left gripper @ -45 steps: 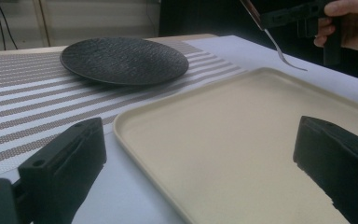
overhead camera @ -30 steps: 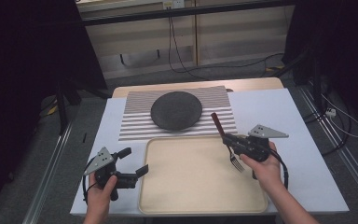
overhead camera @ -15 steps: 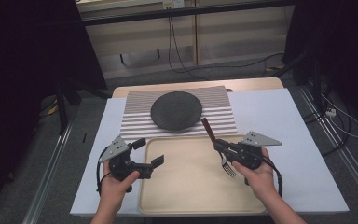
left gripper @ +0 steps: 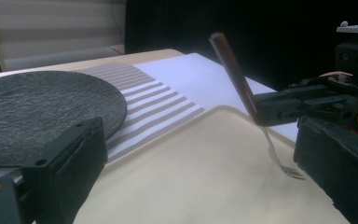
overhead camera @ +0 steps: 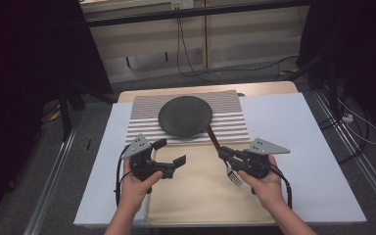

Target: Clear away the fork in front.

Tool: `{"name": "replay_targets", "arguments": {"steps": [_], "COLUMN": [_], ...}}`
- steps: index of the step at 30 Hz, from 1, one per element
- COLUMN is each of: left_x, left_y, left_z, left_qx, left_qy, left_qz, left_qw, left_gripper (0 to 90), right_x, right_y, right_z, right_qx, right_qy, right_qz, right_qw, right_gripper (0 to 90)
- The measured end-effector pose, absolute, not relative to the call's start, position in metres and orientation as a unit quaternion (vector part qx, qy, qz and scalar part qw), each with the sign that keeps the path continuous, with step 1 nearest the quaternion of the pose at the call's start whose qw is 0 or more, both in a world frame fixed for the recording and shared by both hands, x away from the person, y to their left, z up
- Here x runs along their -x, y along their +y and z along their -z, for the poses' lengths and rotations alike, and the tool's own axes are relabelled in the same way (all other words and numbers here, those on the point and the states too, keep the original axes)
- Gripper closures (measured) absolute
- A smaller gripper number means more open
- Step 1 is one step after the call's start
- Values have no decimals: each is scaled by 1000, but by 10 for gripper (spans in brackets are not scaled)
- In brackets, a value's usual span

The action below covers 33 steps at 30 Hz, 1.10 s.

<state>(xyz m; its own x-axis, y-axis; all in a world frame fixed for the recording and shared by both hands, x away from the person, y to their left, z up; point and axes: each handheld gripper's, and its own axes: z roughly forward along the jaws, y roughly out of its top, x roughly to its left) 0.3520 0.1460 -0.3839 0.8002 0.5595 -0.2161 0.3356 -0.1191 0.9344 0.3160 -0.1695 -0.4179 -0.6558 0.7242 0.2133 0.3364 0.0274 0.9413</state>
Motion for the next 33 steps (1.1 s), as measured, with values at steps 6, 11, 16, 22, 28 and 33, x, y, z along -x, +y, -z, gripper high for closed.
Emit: {"name": "replay_targets", "arguments": {"steps": [6,11,16,22,28,33], "left_x": [-357,-361,-364,-367,-369,-369], "left_y": [131,120,113,98,91,88], "left_z": [385,385,385,384,384,383], "left_qx": [-749,-743,-737,-731,-714,-696], "left_qy": [307,308,311,312,321,321], "left_qz": [-91,-73,-65,-48,-22,11], "left_qw": [581,589,597,605,621,642], "left_gripper": [54,143,213,316,441,700], "right_x": [-315,-314,-313,-312,-310,-308], "right_y": [-162,-157,-155,-151,-150,-148], "right_z": [417,416,415,414,412,410], "right_qx": [-370,-361,-358,-351,-346,-342], "right_qy": [702,705,706,708,708,705], "right_qz": [-587,-587,-587,-589,-590,-595], "right_qw": [163,167,170,171,173,177], "right_gripper": [782,782,782,782,782,782]}}
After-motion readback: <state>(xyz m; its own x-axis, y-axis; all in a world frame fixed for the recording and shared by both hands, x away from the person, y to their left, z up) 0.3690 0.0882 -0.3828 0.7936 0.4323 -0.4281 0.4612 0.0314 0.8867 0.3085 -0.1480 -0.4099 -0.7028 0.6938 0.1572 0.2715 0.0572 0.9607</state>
